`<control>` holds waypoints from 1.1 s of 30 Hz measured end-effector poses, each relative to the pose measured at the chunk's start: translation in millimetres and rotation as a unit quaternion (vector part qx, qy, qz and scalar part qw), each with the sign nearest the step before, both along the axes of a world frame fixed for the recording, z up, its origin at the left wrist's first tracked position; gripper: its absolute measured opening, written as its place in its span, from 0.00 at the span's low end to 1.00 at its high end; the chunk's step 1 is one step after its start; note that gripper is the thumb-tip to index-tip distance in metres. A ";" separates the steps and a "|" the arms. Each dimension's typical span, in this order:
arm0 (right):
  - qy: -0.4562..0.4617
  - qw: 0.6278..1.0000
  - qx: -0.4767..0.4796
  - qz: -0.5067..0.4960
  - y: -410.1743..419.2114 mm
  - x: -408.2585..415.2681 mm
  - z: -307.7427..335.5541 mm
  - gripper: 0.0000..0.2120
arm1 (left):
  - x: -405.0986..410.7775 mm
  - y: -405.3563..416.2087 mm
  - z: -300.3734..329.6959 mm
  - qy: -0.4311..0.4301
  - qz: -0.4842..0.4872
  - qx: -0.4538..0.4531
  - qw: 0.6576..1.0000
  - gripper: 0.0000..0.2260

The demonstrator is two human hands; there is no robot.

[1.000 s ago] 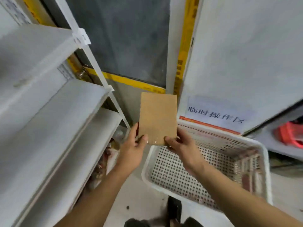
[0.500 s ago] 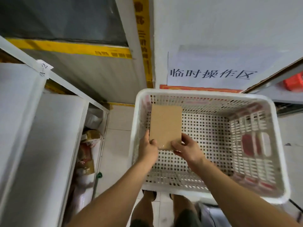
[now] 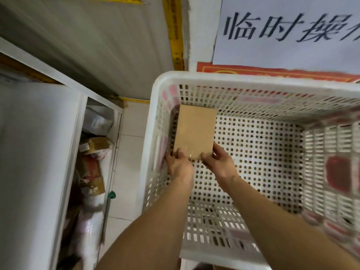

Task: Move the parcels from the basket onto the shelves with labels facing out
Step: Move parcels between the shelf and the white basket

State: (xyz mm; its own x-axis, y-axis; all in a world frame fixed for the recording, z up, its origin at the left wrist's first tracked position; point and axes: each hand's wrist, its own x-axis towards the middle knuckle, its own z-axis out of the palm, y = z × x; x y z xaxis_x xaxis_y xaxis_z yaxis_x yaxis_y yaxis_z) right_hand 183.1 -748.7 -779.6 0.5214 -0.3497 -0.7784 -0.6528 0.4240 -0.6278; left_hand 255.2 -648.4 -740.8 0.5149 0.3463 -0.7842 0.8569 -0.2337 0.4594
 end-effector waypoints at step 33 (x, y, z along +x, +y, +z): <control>-0.112 0.809 -0.369 0.444 18.1 38.9 327.5 0.19 | 5.7 116.2 291.9 -0.272 -0.413 0.123 0.860 0.13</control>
State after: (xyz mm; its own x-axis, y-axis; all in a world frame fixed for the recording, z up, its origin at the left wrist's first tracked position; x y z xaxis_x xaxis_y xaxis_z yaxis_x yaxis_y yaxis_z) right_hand 222.0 -730.7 -452.1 0.9210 -0.0871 -0.3796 -0.3294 -0.6942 -0.6399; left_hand 261.0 -532.2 -448.9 0.9330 -0.1930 -0.3037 0.0252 -0.8069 0.5902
